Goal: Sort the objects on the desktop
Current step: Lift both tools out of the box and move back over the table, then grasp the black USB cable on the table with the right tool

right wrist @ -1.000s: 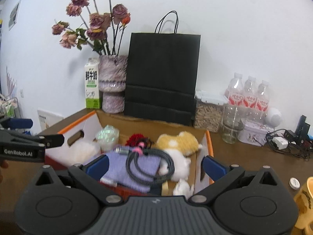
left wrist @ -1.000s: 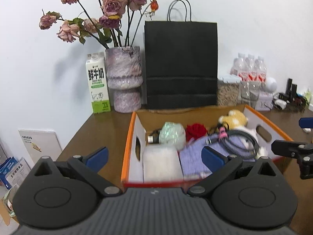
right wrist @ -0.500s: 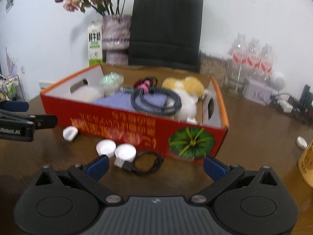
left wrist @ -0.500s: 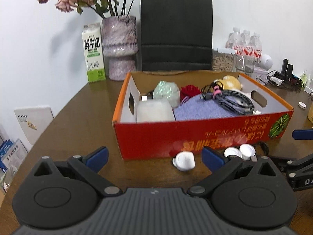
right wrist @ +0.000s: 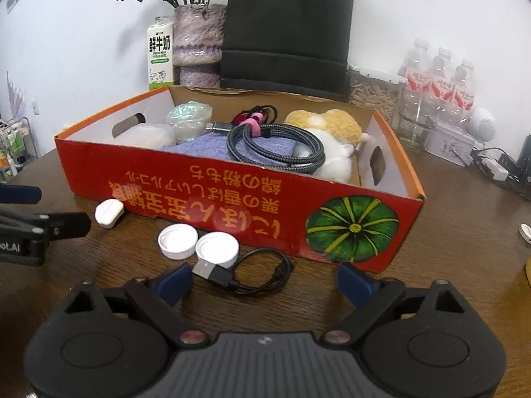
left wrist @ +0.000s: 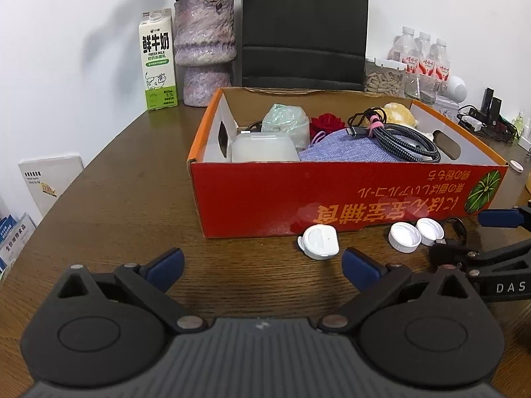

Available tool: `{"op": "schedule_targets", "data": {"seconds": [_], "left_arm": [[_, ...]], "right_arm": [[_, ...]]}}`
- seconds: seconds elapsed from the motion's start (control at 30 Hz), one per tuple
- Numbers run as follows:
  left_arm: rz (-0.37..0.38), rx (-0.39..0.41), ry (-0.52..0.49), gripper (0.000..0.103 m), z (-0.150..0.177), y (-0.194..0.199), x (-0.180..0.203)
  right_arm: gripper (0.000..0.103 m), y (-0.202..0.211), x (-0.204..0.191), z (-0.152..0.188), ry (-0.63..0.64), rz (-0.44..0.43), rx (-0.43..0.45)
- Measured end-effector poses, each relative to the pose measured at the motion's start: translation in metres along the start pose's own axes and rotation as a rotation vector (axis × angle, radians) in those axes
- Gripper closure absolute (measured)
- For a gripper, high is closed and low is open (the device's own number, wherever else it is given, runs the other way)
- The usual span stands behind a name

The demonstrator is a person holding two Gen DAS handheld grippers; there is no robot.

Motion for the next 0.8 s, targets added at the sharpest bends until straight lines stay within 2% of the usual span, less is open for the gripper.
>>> {"op": "schedule_targets", "data": {"seconds": [0.13,0.17,0.47,0.8], "left_arm": [[0.003,0.004,0.001,0.0,0.0,0.001,0.001],[0.003,0.003,0.0,0.0,0.0,0.001,0.001],[0.002,0.002,-0.001,0.0,0.001,0.0,0.002],[-0.009,-0.01,-0.007,0.0,0.001,-0.007,0.005]], "right_arm": [[0.033,0.002,0.002,0.0,-0.034,-0.052,0.005],[0.04,0.003,0.0,0.0,-0.029,-0.056,0.01],[0.047,0.007,0.003,0.001,-0.048,-0.046,0.02],[0.049,0.016,0.014,0.0,-0.07,-0.021,0.045]]}}
Point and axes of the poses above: each gripper's, at about its wrist camera, not at the fingertips, and y roughly against the way its jaws point, x to its right, z to its underside, the point moved 1 cm from there along -y, roughly the way its jaws point, and after that the axes turned 13 degrees about x, right-handed, at the moved point
